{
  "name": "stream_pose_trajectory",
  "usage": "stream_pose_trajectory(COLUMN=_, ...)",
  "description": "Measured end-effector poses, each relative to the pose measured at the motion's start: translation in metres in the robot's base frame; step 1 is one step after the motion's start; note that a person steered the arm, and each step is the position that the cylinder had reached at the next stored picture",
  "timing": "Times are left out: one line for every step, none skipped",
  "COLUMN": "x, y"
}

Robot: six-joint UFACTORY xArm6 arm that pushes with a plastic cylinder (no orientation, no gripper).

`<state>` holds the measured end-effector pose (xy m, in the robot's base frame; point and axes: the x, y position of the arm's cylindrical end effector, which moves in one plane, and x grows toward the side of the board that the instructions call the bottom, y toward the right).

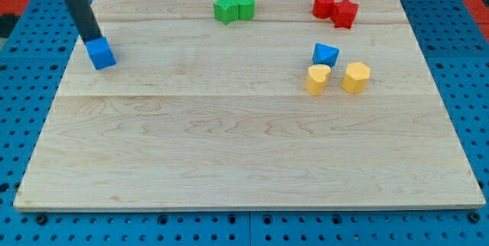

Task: Move the blue triangle into the blue cube

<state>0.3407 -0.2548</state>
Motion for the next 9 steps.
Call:
stream_pose_trajectory(x=0.002, y=0.000)
stream_pose_trajectory(x=-0.021, y=0.094)
stream_pose_trajectory(x=-0.028, y=0.214)
stream_pose_trajectory(x=-0.026, y=0.318)
stream_pose_trajectory(x=-0.017, y=0.400)
stream_pose_trajectory(x=0.024, y=0.393)
stream_pose_trajectory(x=0.029, y=0.314)
stream_pose_trajectory(x=0.022, y=0.294)
stream_pose_trajectory(x=0.027, y=0.363)
